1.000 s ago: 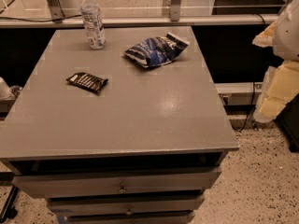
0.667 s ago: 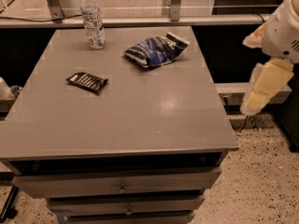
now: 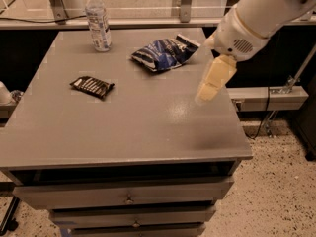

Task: Pick rxbar chocolate

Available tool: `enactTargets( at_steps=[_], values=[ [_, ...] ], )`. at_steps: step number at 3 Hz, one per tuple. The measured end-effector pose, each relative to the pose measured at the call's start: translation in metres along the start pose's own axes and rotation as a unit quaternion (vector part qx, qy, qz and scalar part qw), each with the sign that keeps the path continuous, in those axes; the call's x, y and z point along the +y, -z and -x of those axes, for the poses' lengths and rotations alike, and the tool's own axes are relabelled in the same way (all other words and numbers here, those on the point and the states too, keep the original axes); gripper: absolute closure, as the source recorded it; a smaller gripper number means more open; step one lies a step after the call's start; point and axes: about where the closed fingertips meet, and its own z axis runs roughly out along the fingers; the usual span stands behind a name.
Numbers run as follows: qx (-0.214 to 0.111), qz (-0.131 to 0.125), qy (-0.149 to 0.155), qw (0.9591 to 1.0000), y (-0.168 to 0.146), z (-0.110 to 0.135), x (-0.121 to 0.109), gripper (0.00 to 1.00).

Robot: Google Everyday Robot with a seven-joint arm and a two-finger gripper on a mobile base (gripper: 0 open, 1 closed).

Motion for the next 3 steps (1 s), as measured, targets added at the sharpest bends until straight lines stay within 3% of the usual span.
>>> enactTargets(
  at_steps=[1,2,3],
  values=[
    [-0.026,0.019,0.024,0.9992,-0.040,0.057,0.003,0.00],
    [-0.026,0.019,0.024,0.9992,-0.040,0.058,0.003,0.00],
    [-0.054,0.022,0.026,0.9979,-0.052,0.075,0.007,0.00]
  ],
)
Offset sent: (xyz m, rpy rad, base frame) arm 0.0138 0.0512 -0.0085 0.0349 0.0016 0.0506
